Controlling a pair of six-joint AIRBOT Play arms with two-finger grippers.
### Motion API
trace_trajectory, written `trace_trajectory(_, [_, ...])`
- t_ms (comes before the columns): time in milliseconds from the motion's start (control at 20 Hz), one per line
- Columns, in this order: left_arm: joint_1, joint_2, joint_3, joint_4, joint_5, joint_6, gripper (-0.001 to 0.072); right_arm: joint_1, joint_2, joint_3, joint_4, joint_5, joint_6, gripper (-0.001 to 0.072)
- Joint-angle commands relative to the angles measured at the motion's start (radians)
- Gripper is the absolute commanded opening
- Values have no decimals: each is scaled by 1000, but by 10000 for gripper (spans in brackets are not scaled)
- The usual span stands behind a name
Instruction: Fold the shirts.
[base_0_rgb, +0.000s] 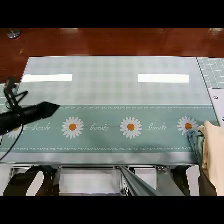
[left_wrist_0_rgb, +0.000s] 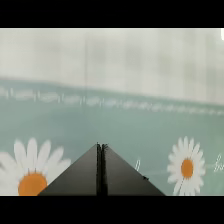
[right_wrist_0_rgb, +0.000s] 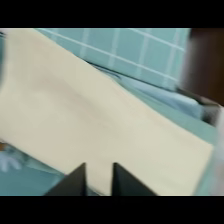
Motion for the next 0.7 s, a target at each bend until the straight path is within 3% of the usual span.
trace_trajectory(0, [-3, -143, 262, -2, 11, 0, 23, 95, -179, 254, 579, -190, -87, 24])
trace_trajectory(50, [-26, -218, 405, -2, -7, 0, 23, 195, -225, 324, 684, -263, -77, 24])
trace_trajectory(150, [-117, -361, 681, 0, -44, 31, 22, 488, -298, 412, 681, -399, -75, 24])
trace_trajectory(250, [-259, -467, 873, 77, -39, 33, 21, 833, -361, 409, 491, -480, -75, 24])
trace_trajectory(300, [-324, -502, 916, 158, -39, -12, 21, 997, -405, 397, 342, -484, -71, 24])
trace_trajectory(450, [-433, -563, 841, 457, -92, -244, 22, 1351, -565, 273, -65, -471, 5, 22])
trace_trajectory(550, [-406, -578, 670, 512, -103, -341, 23, 1398, -658, 154, -133, -476, 76, 22])
trace_trajectory(650, [-342, -578, 541, 496, -105, -367, 24, 1366, -710, 74, -114, -471, 165, 22])
